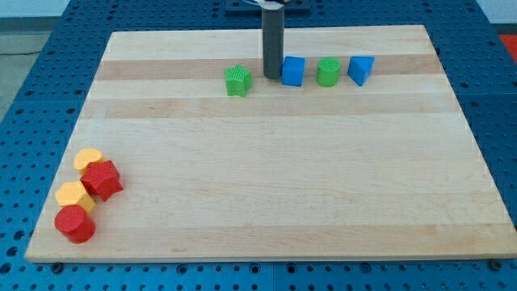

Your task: Move the green star parallel to the left of the blue cube

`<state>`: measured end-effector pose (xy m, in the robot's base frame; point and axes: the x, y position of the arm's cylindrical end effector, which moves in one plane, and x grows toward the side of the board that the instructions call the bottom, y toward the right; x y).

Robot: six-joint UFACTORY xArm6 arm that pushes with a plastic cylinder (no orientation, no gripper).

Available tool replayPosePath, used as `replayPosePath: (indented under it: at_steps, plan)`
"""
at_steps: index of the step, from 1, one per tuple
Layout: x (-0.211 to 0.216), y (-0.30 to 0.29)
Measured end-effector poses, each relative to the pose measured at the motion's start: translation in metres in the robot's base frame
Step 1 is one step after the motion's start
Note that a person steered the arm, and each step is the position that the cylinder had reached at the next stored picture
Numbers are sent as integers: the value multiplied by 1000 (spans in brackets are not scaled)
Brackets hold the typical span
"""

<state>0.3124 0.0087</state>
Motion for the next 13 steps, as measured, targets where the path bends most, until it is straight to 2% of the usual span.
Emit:
replayPosePath:
  at_steps: [1, 3, 5, 6, 8, 11, 13]
  plan:
    - [0, 0]
    - [40, -20]
    - [48, -88]
    - [49, -90]
    - [40, -126]
    - [18, -92]
    - [-12, -111]
